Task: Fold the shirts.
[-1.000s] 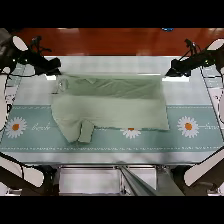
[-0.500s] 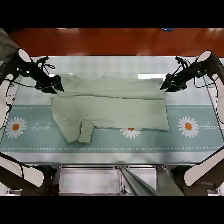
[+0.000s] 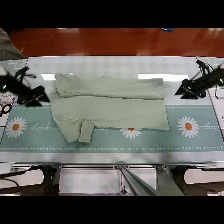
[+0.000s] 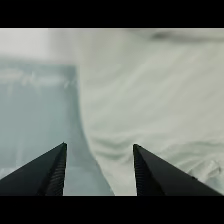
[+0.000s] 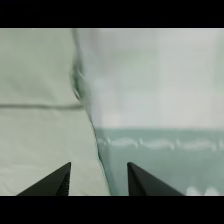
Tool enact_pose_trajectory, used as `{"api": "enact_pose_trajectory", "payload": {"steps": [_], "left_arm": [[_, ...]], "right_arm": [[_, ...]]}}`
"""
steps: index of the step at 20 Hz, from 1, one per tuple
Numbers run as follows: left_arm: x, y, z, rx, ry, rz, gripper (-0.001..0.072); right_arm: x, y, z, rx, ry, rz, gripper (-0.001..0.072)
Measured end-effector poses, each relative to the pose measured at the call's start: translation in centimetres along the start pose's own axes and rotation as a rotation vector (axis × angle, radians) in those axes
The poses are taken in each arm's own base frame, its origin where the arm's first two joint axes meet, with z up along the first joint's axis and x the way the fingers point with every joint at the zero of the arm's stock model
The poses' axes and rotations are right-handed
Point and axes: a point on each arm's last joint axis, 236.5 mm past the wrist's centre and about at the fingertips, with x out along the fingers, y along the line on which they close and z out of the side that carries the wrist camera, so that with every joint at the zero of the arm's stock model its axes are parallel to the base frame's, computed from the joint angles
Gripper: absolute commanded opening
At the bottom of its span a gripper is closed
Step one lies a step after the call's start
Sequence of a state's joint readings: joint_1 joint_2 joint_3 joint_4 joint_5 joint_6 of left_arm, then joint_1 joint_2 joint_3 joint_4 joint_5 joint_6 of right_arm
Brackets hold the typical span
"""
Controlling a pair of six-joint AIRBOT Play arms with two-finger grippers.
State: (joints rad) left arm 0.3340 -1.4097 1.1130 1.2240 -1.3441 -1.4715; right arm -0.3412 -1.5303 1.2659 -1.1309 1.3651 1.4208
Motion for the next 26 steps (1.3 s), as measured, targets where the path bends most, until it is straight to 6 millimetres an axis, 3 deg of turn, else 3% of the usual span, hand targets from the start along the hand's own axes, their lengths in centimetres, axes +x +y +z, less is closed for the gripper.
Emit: {"api": "enact_pose_trajectory", "payload": {"steps": [3, 6, 11, 14, 15, 16, 17, 19, 21, 24, 26], "left_arm": [[1.0, 0.9, -5.2, -0.199, -0.096, -0.204, 0.0510], [2.6, 1.7, -8.6, -0.360, -0.196, -0.326, 0.0510], [6.0, -0.1, -12.0, -0.399, -0.163, -0.389, 0.0509], [7.3, -2.2, -12.5, -0.370, -0.133, -0.418, 0.0504], [7.8, -2.9, -12.7, -0.353, -0.122, -0.420, 0.0402], [8.4, -3.3, -12.9, -0.336, -0.110, -0.412, 0.0078], [9.0, -3.5, -13.0, -0.320, -0.103, -0.398, 0.0018], [9.5, -4.4, -13.1, -0.279, -0.088, -0.394, 0.0018], [9.4, -4.7, -12.5, -0.249, -0.099, -0.386, 0.0018], [8.6, -5.2, -11.2, -0.209, -0.128, -0.390, 0.0018], [8.2, -5.7, -10.9, -0.191, -0.127, -0.402, 0.0018]], "right_arm": [[0.1, 1.3, -4.7, 0.074, -0.117, 0.166, 0.0410], [0.5, 2.4, -8.8, 0.119, -0.200, 0.269, 0.0410], [1.4, 3.1, -12.1, 0.135, -0.238, 0.320, 0.0409], [1.6, 3.3, -12.8, 0.137, -0.240, 0.335, 0.0409], [1.5, 3.5, -12.8, 0.139, -0.242, 0.342, 0.0410], [1.6, 3.5, -13.0, 0.138, -0.238, 0.343, 0.0410], [1.6, 3.4, -13.0, 0.139, -0.240, 0.343, 0.0409], [1.3, 2.8, -12.7, 0.151, -0.256, 0.332, 0.0409], [0.8, 0.7, -12.5, 0.180, -0.273, 0.287, 0.0410], [1.4, -2.8, -14.5, 0.274, -0.216, 0.198, 0.0410], [2.5, -3.7, -16.1, 0.325, -0.161, 0.175, 0.0409]]}}
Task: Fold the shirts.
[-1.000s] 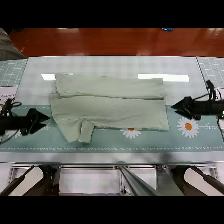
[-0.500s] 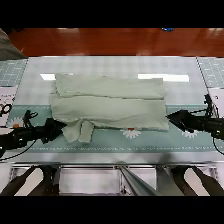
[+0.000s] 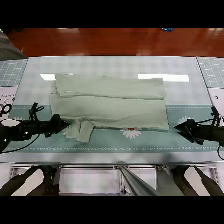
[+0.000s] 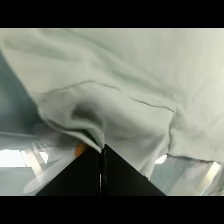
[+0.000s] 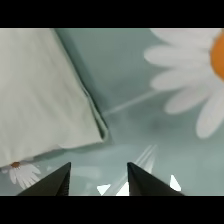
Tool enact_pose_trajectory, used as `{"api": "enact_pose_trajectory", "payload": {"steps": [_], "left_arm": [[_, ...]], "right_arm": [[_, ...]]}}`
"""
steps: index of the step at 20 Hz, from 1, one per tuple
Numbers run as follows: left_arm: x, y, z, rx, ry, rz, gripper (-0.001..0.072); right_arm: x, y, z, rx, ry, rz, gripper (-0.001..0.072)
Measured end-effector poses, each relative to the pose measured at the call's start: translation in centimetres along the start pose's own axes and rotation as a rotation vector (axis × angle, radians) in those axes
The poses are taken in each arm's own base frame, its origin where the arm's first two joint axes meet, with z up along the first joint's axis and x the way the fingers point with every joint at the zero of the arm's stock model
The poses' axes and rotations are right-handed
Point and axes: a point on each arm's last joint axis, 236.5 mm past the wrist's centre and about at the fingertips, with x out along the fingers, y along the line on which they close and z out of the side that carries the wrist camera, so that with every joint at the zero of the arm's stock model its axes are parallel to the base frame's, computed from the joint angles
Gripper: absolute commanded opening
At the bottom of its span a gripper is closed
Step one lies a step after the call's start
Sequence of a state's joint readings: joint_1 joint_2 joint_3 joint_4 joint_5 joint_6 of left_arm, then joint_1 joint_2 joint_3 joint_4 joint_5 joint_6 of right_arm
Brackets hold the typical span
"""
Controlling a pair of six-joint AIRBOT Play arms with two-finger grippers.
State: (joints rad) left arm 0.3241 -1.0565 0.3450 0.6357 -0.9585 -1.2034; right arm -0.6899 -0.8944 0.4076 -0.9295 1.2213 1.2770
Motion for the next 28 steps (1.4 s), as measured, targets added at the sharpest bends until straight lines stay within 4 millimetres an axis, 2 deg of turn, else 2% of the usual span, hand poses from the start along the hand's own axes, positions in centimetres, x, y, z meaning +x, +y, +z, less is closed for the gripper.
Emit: {"api": "enact_pose_trajectory", "payload": {"steps": [3, 6, 9, 10, 11, 12, 16, 18, 21, 25, 28], "left_arm": [[-0.1, -0.4, 0.2, 0.016, 0.000, -0.007, 0.0018], [-0.2, -0.6, 0.3, 0.025, -0.002, -0.011, 0.0018], [-0.1, -0.8, 0.2, 0.058, 0.002, -0.012, 0.0018], [-0.1, -0.8, 0.2, 0.065, 0.003, -0.012, 0.0018], [-0.1, -0.8, 0.1, 0.071, 0.005, -0.013, 0.0018], [0.0, -0.8, 0.1, 0.075, 0.005, -0.013, 0.0018], [-0.6, -1.3, 0.9, 0.101, -0.006, -0.014, 0.0018], [-1.5, -1.7, 2.2, 0.119, -0.028, -0.015, 0.0018], [-3.4, -3.3, 4.7, 0.163, -0.076, -0.026, 0.0017], [-4.6, -6.3, 8.8, 0.254, -0.149, -0.026, 0.0018], [-4.2, -8.9, 12.2, 0.293, -0.179, -0.028, 0.0017]], "right_arm": [[1.2, -0.6, -1.2, 0.022, 0.050, -0.015, 0.0409], [2.9, 0.0, -1.3, 0.041, 0.082, 0.009, 0.0409], [4.8, 1.6, -0.5, 0.059, 0.092, 0.057, 0.0389], [5.3, 2.2, 0.1, 0.058, 0.087, 0.069, 0.0318], [5.8, 2.6, 0.8, 0.053, 0.081, 0.071, 0.0199], [6.3, 2.9, 1.3, 0.034, 0.077, 0.066, 0.0035], [6.8, 5.1, 2.0, -0.084, 0.104, 0.080, 0.0035], [5.9, 5.7, 2.0, -0.148, 0.119, 0.073, 0.0035], [4.2, 6.6, 3.1, -0.222, 0.088, 0.057, 0.0035], [2.8, 9.0, 6.3, -0.273, 0.036, 0.076, 0.0035], [2.5, 11.5, 9.5, -0.275, 0.006, 0.125, 0.0035]]}}
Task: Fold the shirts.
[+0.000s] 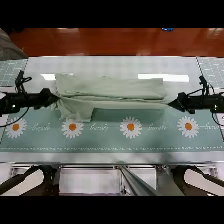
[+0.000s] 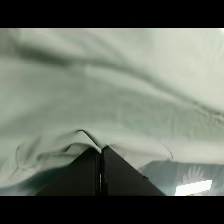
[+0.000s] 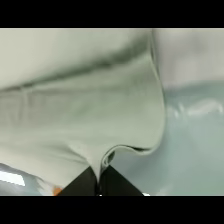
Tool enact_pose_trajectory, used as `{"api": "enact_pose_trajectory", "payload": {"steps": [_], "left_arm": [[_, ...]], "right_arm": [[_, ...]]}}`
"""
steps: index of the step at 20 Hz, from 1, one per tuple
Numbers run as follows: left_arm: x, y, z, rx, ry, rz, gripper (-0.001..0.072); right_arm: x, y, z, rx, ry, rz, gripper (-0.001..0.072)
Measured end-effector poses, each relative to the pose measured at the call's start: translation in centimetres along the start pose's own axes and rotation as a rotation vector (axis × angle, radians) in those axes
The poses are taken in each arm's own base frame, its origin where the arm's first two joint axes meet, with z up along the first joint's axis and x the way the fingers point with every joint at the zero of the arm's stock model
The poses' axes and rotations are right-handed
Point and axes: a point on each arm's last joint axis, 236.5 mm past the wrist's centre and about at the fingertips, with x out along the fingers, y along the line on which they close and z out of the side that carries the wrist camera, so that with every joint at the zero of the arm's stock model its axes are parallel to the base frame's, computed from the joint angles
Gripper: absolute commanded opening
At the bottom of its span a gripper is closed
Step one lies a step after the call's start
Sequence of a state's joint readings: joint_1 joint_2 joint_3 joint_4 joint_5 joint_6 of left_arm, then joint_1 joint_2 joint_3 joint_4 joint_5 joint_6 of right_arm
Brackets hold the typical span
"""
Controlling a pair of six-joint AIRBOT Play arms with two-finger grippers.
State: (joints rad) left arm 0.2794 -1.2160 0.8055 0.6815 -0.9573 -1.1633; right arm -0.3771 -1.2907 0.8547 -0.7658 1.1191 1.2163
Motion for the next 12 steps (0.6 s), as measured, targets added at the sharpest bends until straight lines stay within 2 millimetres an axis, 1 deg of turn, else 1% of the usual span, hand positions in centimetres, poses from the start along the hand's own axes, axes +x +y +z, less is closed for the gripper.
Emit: {"api": "enact_pose_trajectory", "payload": {"steps": [2, 3, 4, 6, 9, 12], "left_arm": [[1.4, -0.7, 2.9, 0.010, -0.013, -0.003, 0.0017], [2.2, -1.0, 4.0, 0.011, -0.009, -0.007, 0.0018], [3.1, -1.1, 5.4, 0.007, -0.014, -0.008, 0.0018], [5.1, -1.1, 7.6, -0.015, -0.006, -0.013, 0.0018], [7.7, -0.7, 10.4, -0.055, 0.000, -0.020, 0.0018], [9.7, -0.5, 12.4, -0.083, 0.010, -0.032, 0.0018]], "right_arm": [[0.6, 0.7, 2.1, -0.009, -0.007, 0.017, 0.0035], [1.1, 0.9, 3.1, -0.016, -0.009, 0.021, 0.0035], [1.6, 1.2, 4.1, -0.022, -0.013, 0.027, 0.0035], [3.0, 1.5, 6.0, -0.036, -0.023, 0.026, 0.0035], [5.0, 1.7, 8.5, -0.040, -0.033, 0.028, 0.0035], [6.6, 1.8, 10.5, -0.045, -0.038, 0.033, 0.0035]]}}
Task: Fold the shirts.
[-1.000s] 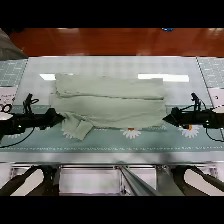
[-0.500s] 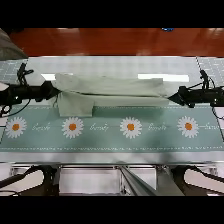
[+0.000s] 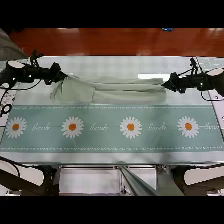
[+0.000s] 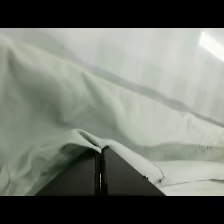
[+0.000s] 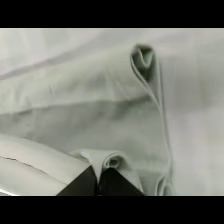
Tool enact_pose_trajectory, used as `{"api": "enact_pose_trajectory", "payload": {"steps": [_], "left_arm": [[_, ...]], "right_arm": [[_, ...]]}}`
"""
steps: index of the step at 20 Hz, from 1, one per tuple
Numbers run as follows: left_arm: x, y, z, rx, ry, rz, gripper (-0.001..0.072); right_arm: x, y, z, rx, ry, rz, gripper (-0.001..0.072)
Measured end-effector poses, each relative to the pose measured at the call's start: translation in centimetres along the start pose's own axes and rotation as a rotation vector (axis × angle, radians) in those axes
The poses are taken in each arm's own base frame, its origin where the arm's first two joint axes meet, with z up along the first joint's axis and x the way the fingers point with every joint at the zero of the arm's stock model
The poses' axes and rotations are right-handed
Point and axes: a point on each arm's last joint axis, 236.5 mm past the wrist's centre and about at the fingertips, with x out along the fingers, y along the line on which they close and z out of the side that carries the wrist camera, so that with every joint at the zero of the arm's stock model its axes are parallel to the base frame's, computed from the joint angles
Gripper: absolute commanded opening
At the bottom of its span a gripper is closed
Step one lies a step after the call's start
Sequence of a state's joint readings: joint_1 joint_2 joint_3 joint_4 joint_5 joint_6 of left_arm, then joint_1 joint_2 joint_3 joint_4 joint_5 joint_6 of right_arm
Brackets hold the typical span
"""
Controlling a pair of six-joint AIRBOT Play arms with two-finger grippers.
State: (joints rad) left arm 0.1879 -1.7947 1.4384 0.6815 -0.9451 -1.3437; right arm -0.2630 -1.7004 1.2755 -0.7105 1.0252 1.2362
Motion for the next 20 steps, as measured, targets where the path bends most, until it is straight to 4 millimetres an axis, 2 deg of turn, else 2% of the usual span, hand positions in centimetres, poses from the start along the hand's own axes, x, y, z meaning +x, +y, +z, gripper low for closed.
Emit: {"api": "enact_pose_trajectory", "payload": {"steps": [3, 4, 5, 6, 9, 11, 13, 15, 17, 18, 20], "left_arm": [[1.3, -0.1, 1.5, -0.006, -0.001, -0.010, 0.0018], [1.5, -0.1, 1.8, -0.006, -0.002, -0.012, 0.0052], [1.8, -0.1, 2.0, -0.003, -0.002, -0.013, 0.0283], [1.9, -0.2, 2.1, -0.001, -0.003, -0.015, 0.0503], [1.6, -0.2, 1.0, 0.039, 0.064, -0.024, 0.0507], [0.4, 0.5, 0.2, 0.050, 0.122, -0.016, 0.0507], [-1.9, 1.1, 0.1, 0.057, 0.144, 0.001, 0.0507], [-5.1, 1.1, 0.1, 0.078, 0.136, 0.030, 0.0507], [-8.2, 0.6, 0.3, 0.097, 0.072, 0.062, 0.0507], [-9.5, 0.4, 0.2, 0.111, 0.027, 0.082, 0.0507], [-11.6, -0.6, -1.2, 0.143, -0.070, 0.107, 0.0507]], "right_arm": [[1.0, -0.1, 1.7, -0.003, -0.012, 0.003, 0.0036], [1.3, -0.3, 2.0, -0.002, -0.014, 0.001, 0.0088], [1.5, -0.3, 2.3, 0.000, -0.017, 0.002, 0.0304], [1.6, -0.4, 2.7, 0.000, -0.027, 0.001, 0.0413], [1.6, -0.1, 2.7, -0.021, -0.017, 0.011, 0.0412], [0.6, 0.1, 2.1, -0.041, 0.016, 0.016, 0.0412], [-1.5, -0.2, 2.1, -0.055, 0.019, 0.001, 0.0412], [-4.3, -0.8, 2.0, -0.049, 0.014, -0.033, 0.0412], [-6.8, -2.6, 1.6, -0.014, -0.011, -0.096, 0.0412], [-7.6, -3.7, 1.2, 0.018, -0.036, -0.125, 0.0412], [-7.9, -5.5, -0.4, 0.088, -0.053, -0.158, 0.0416]]}}
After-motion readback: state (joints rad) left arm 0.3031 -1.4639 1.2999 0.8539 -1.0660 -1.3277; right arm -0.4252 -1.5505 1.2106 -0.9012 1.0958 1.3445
